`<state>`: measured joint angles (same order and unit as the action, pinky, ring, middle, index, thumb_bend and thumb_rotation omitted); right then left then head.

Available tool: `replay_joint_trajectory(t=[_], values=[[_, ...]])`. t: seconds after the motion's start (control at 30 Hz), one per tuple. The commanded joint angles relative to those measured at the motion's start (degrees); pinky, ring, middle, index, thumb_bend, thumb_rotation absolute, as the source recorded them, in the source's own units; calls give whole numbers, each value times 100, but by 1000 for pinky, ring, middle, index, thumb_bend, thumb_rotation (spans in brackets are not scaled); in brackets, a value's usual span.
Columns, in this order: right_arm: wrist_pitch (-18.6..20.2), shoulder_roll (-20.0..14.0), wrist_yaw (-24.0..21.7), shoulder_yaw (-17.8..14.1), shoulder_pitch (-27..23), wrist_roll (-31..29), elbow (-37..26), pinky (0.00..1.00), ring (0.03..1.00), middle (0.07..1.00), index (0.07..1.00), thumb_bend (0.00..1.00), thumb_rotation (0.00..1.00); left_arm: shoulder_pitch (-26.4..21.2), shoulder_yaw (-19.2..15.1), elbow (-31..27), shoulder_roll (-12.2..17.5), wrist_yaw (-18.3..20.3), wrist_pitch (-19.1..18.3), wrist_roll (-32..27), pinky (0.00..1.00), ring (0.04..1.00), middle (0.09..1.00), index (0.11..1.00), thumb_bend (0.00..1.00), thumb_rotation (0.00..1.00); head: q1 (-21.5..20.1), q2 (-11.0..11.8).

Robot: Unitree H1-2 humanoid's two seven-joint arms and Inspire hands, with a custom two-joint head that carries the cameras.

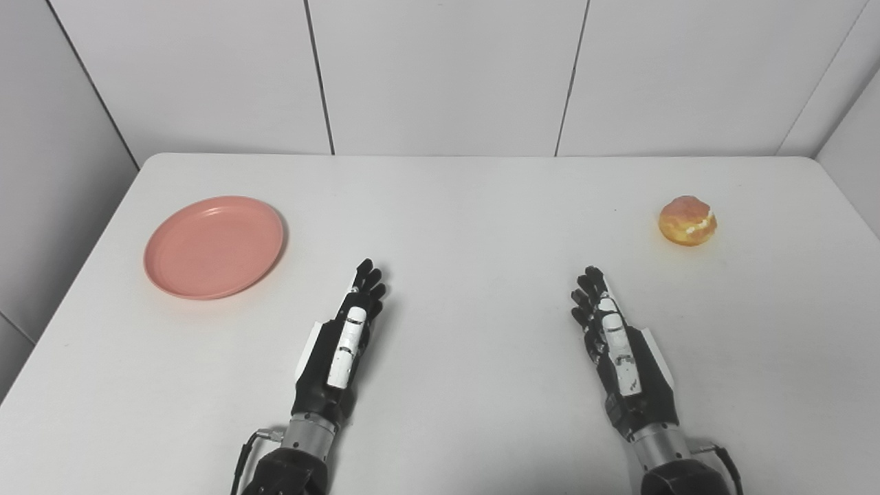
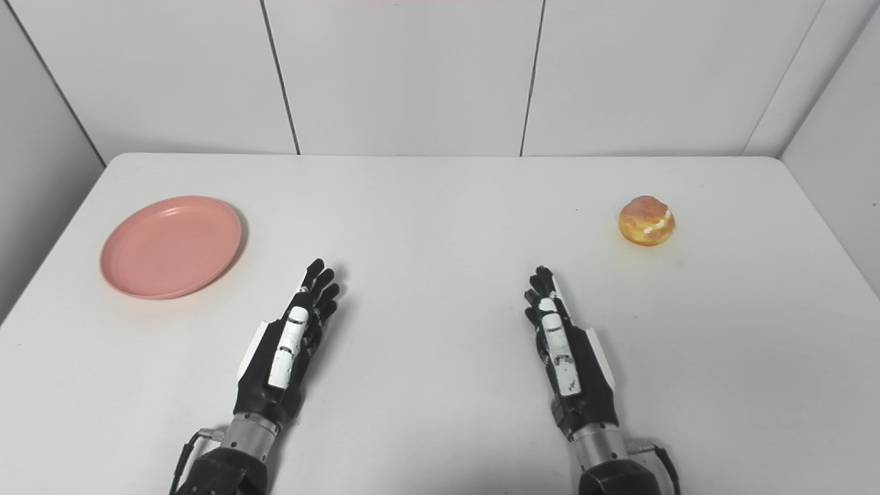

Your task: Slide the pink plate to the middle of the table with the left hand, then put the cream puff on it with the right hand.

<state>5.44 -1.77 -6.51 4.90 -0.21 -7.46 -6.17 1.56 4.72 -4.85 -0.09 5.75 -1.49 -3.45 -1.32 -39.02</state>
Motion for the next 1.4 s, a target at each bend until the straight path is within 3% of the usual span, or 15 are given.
replay_joint_trajectory(t=[0.0, 0.83, 1.0, 1.13, 1.17, 1.37], values=[[243, 14, -59, 39, 67, -4, 172, 1000, 1000, 1000, 1000, 322, 1000, 171, -3, 179, 57, -32, -353, 79, 995, 983, 1000, 1000, 423, 1000, 5, 4], [181, 33, -25, 35, 55, 47, 223, 1000, 1000, 1000, 1000, 305, 1000, 149, -25, 236, 70, -22, -321, 55, 992, 978, 998, 1000, 416, 1000, 7, 60], [109, -31, -55, -5, 68, 44, 308, 1000, 1000, 1000, 1000, 312, 1000, 149, 39, 327, 16, -40, -297, 114, 1000, 982, 1000, 1000, 434, 1000, 518, 295], [-197, -126, -159, -95, 73, -20, 499, 1000, 1000, 1000, 1000, 287, 1000, 124, 115, 534, -108, -115, -150, 202, 1000, 984, 1000, 1000, 439, 1000, 999, 561], [-307, -159, -199, -126, 70, -52, 580, 1000, 1000, 1000, 1000, 284, 1000, 111, 147, 616, -150, -150, -93, 252, 1000, 984, 1000, 1000, 438, 1000, 1253, 740], [-669, -297, -392, -234, 14, -179, 970, 1000, 1000, 1000, 1000, 247, 1000, 10, 253, 1033, -318, -294, 177, 503, 969, 970, 989, 992, 434, 1000, 1774, 1210]])
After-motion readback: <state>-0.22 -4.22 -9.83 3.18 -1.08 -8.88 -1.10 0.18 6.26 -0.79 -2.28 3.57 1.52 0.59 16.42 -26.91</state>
